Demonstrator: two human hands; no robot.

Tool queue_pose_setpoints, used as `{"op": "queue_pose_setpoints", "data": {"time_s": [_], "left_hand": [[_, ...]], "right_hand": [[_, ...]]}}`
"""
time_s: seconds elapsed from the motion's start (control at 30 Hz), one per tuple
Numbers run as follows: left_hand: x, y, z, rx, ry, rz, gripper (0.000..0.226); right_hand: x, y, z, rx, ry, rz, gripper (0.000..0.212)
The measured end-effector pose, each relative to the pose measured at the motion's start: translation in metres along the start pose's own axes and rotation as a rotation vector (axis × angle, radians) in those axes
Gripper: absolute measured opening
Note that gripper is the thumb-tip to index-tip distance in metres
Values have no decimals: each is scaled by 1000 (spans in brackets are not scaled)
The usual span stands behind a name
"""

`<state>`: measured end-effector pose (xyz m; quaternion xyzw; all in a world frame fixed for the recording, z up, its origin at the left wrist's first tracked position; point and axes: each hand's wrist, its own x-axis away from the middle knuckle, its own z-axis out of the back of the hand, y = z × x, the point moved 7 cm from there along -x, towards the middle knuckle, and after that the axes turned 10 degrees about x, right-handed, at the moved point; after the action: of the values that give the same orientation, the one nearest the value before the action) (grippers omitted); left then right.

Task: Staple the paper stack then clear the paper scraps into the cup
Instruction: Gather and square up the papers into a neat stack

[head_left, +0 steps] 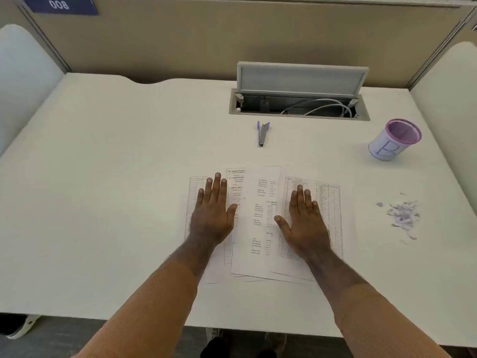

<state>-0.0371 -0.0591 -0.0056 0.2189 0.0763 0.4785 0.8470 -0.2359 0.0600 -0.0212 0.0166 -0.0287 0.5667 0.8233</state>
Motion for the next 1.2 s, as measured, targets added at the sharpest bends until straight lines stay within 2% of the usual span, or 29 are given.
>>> {"op": "queue_pose_setpoints", "data": {"time_s": [0.17, 0.27, 0.43, 0.53, 0.6, 1.2], "left_hand": [[3, -11, -7, -59, -31, 30, 69], [1, -20, 5, -104, 35, 96, 67], [5, -56, 36, -35, 190, 420, 61], [13, -77, 42, 54, 185, 669, 47], [15, -80, 40, 68, 160, 744, 44], [-2, -31, 23, 221, 10, 665, 38]], "right_hand": [[2, 4, -6, 27, -1, -31, 83], [3, 14, 2, 82, 11, -101, 80], [16, 61, 12, 84, -9, -439, 79], [26, 86, 3, 14, -111, -616, 80], [29, 93, -2, 3, -158, -654, 83], [10, 49, 5, -2, -156, -559, 89]]}}
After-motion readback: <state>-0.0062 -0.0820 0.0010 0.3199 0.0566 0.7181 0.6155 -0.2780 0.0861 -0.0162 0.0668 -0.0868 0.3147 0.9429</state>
